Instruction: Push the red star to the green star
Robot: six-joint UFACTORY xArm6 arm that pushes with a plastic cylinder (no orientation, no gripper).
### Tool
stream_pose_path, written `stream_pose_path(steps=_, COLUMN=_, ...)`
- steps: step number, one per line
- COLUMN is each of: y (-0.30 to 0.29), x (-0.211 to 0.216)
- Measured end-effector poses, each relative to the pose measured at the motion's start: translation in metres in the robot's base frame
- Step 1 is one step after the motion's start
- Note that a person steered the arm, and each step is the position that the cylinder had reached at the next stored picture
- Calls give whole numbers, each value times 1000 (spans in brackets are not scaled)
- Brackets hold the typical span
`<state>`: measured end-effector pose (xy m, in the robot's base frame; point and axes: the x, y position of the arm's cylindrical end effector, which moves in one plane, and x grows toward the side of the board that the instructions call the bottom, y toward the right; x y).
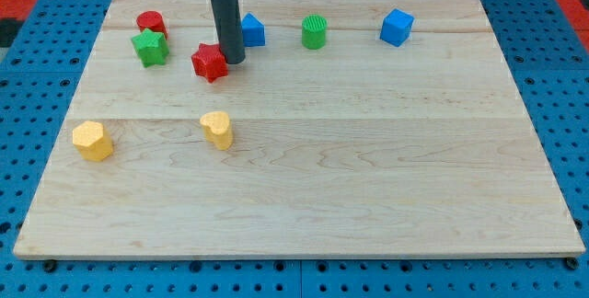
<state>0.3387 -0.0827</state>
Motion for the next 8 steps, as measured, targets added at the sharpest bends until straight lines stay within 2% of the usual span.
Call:
stream_pose_path(steps=1, y=18, x=11)
stream_pose_path(steps=3, y=-37, x=33)
stream_pose_path(steps=7, y=-89, x=6)
stream_pose_path(steps=8, y=-48, x=16)
